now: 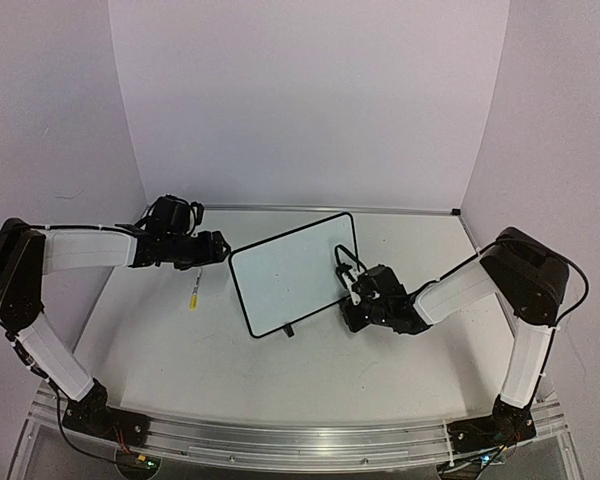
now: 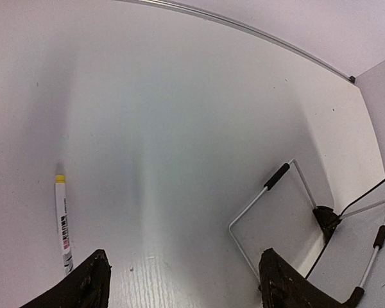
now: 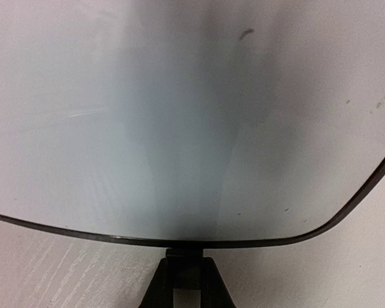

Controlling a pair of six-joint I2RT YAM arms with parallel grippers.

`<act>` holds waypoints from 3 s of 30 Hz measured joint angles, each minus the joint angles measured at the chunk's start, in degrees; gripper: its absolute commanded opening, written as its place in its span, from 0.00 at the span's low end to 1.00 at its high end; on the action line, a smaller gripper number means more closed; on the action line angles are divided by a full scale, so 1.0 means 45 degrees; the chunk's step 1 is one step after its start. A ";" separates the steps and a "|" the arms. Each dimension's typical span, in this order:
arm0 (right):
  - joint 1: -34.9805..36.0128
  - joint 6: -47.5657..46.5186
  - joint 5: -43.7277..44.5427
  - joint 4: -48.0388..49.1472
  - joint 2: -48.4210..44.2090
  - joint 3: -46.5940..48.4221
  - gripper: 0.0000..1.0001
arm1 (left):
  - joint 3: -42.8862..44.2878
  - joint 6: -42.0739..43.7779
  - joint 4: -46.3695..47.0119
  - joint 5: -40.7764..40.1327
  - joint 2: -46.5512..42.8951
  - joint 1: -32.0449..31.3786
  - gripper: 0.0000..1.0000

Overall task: Write a sentence on the whiteboard
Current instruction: Move the whiteboard stand to the center of the board, then pick up the whiteboard marker from the center of the board.

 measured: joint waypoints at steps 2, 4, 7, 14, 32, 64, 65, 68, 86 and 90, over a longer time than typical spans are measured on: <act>0.0218 0.0315 0.0338 0.0103 -0.0005 -0.0074 0.04 | -0.0154 0.0011 -0.0221 -0.0171 -0.0297 0.0072 0.80; 0.0407 0.0627 0.0698 0.0115 -0.0030 -0.0128 0.03 | -0.0285 0.0014 -0.0444 -0.0259 -0.0550 0.0153 0.81; 0.0730 0.1207 0.1362 0.0023 -0.0049 -0.0161 0.00 | -0.0504 0.0014 -0.0667 -0.0519 -0.0902 0.0246 0.82; 0.1943 0.3055 0.3747 -0.1363 -0.0069 0.0274 0.00 | -0.0863 0.0009 -0.1122 -0.1149 -0.1699 0.0372 0.84; 0.2990 0.6962 0.5786 -0.4693 0.0889 0.2465 0.16 | -0.1438 -0.0031 -0.3103 -0.2731 -0.2194 0.0490 0.83; 0.0727 0.6328 0.2777 -0.5966 -0.5209 -0.0158 0.73 | 0.0376 0.0955 -0.4752 -0.2025 0.2010 0.0520 0.42; 0.0572 0.6318 0.2666 -0.6005 -0.5251 -0.0214 0.73 | 0.0494 0.0977 -0.4748 -0.2031 0.2156 0.0524 0.41; 0.0343 0.6305 0.2418 -0.6123 -0.5473 -0.0332 0.72 | 0.0578 0.0991 -0.4754 -0.2054 0.2444 0.0546 0.40; 0.0318 0.6570 0.1717 -0.6122 -0.5756 -0.0505 0.71 | 0.1118 0.1232 -0.4505 -0.1882 0.3207 0.0989 0.20; 0.0318 0.6608 0.1704 -0.6122 -0.5756 -0.0505 0.70 | 0.1149 0.1248 -0.4372 -0.1771 0.3263 0.1097 0.12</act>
